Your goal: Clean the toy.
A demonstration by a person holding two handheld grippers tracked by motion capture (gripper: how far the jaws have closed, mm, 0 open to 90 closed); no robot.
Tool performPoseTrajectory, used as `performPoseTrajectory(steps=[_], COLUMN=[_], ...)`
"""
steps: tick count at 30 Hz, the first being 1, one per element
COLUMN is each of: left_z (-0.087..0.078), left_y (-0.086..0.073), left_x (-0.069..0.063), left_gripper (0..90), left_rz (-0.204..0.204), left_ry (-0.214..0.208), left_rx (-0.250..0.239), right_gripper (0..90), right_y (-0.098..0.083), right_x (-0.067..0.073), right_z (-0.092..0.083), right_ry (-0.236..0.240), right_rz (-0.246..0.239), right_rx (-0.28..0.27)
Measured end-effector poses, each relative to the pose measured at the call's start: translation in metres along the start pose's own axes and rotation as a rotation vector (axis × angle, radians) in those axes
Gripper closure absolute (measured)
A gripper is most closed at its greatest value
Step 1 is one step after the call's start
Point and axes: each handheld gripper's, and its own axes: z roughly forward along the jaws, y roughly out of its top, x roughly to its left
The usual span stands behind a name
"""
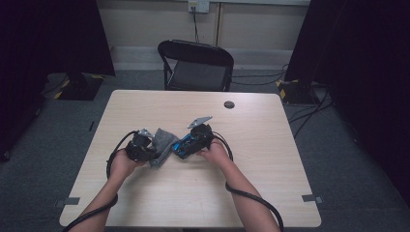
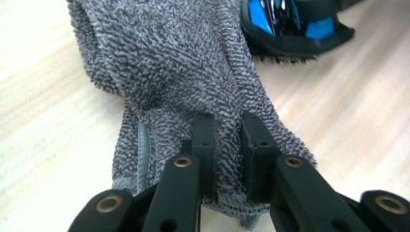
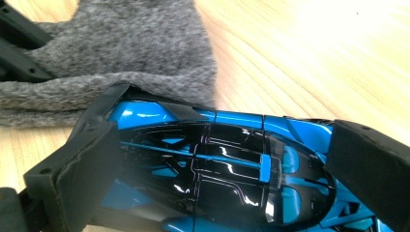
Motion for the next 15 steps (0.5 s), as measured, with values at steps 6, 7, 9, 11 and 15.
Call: performPoseTrajectory(steps=[6, 7, 9, 11, 15], left_z=[-0.01, -0.012, -0.014, -0.017, -0.021], left_y=[-0.015, -0.018, -0.022, -0.024, -0.03], left_x=[-0.003, -0.004, -0.005, -0.006, -0.011], left_gripper=[78.3, 78.3, 78.3, 78.3, 78.2], left_rz=[-0.002, -0.001, -0.003, -0.003, 0.007], left_ry=[-0.006, -0.008, -0.01, -0.015, -0.018], left_rx=[-0.006, -0.009, -0.009, -0.002, 0.004], right_gripper=[0.0, 0.0, 0.0, 0.0, 0.0], right_y=[-0.001, -0.001, -0.002, -0.002, -0.002], right_x=[0.0, 0.0, 0.0, 0.001, 0.001], right_z=[0.0, 0.0, 0.0, -0.001, -0.001], right_ry=[-0.002, -0.003, -0.007, -0.009, -0.011], right_rz=[0.001, 0.002, 0.006, 0.006, 0.008], right_rx=[-0.007, -0.009, -0.01, -0.011, -0.011])
